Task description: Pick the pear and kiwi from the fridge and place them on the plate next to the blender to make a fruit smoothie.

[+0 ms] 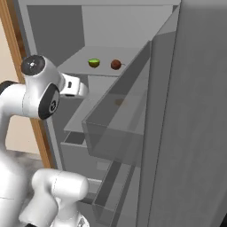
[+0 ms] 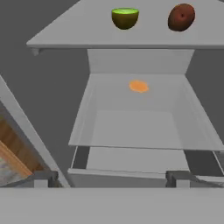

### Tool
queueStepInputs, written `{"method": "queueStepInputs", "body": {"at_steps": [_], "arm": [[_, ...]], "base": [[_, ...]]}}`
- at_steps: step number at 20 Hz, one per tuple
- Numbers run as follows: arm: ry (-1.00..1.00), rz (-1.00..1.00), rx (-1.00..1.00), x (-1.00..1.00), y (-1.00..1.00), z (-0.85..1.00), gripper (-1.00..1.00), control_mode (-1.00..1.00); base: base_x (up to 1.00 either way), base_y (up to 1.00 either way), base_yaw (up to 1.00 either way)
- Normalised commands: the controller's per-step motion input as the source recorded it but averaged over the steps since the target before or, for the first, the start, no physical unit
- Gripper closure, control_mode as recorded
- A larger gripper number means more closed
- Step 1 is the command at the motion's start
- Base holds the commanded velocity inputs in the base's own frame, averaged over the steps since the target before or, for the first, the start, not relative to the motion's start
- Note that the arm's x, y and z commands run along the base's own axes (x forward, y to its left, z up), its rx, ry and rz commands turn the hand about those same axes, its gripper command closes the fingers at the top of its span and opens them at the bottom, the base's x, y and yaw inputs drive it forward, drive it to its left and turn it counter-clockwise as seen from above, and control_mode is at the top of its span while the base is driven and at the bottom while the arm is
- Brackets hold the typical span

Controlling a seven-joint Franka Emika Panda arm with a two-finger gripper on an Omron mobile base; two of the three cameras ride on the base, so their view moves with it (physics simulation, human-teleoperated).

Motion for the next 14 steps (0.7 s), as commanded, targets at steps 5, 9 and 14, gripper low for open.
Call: {"method": "queueStepInputs", "body": {"at_steps": [5, 9, 14], "arm": [[-0.34, -0.02, 0.00, -0.15, 0.00, 0.98, -1.00, -1.00], [-0.02, 0.00, 0.00, 0.05, 0.00, 0.78, -1.00, -1.00], [0.02, -0.07, 0.00, 0.22, 0.00, 0.04, -1.00, -1.00]], "base": [[0.00, 0.00, 0.00], [0.00, 0.00, 0.00], [0.00, 0.00, 0.00]]}}
